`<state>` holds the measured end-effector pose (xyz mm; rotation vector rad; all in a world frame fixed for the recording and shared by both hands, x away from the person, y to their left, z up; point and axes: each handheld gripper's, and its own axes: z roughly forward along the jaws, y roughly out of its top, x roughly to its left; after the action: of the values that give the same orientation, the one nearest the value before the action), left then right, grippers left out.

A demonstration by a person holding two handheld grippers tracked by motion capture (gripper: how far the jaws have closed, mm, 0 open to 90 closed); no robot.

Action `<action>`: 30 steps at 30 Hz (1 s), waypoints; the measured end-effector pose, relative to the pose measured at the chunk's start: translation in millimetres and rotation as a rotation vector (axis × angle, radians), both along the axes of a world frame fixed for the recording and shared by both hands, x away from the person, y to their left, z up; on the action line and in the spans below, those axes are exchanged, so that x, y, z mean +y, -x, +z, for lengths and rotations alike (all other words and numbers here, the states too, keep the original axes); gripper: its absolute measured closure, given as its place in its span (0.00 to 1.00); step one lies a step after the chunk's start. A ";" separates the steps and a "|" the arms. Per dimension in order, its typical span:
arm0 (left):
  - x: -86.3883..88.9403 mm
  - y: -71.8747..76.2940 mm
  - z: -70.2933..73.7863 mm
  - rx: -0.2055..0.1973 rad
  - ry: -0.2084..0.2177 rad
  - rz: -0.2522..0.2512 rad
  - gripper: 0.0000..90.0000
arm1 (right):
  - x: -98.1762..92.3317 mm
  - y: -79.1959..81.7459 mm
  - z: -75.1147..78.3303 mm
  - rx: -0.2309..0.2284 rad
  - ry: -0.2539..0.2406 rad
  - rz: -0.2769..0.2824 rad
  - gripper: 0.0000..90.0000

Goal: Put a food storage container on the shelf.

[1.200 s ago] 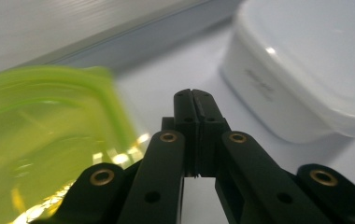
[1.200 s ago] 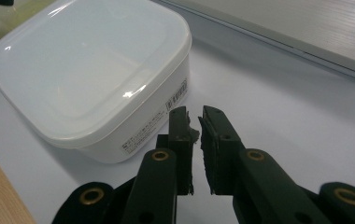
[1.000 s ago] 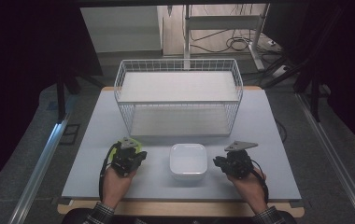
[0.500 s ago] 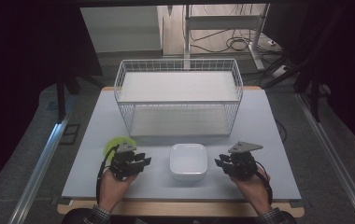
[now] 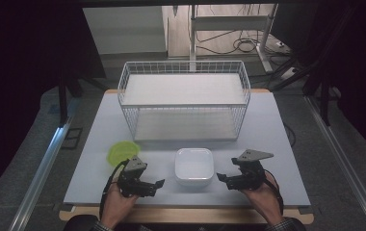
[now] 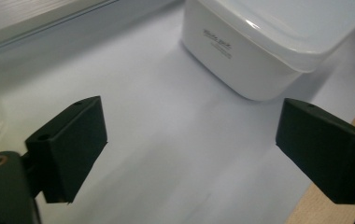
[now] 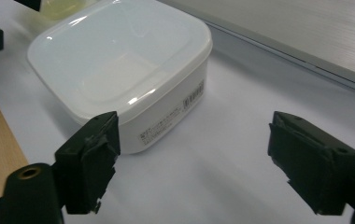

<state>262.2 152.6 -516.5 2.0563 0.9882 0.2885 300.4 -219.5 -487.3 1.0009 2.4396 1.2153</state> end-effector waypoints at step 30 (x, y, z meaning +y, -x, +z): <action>-46.1 -57.7 16.3 0.100 0.106 -0.123 0.23 | 32.6 -26.5 0.8 0.169 -0.044 0.049 0.22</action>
<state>319.8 106.5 -500.2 2.0401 0.9120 0.0687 326.9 -186.9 -486.5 1.1037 2.5902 1.2517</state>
